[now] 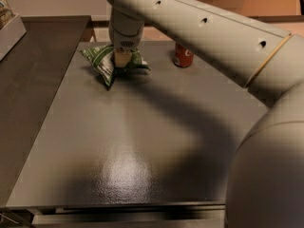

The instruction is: Move green jalapeno chip bag near rxbar blueberry

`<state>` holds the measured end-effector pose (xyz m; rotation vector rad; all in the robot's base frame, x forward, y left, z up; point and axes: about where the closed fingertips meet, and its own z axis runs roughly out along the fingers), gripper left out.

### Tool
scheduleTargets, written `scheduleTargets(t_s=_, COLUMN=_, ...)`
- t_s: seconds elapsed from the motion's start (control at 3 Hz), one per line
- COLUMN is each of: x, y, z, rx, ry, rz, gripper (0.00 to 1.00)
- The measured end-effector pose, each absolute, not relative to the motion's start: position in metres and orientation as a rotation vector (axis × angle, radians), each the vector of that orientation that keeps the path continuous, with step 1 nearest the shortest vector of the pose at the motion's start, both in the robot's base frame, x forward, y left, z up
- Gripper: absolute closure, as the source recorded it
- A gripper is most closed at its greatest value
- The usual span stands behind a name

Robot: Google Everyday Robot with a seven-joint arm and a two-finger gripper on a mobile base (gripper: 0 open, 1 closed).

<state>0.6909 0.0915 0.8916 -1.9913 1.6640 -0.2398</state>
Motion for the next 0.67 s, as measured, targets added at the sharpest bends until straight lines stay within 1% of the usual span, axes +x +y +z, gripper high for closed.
scheduleTargets(t_s=0.67, x=0.6908, y=0.0922, z=0.8897, rx=-1.994, ry=1.664, rz=-0.238, gripper=0.15)
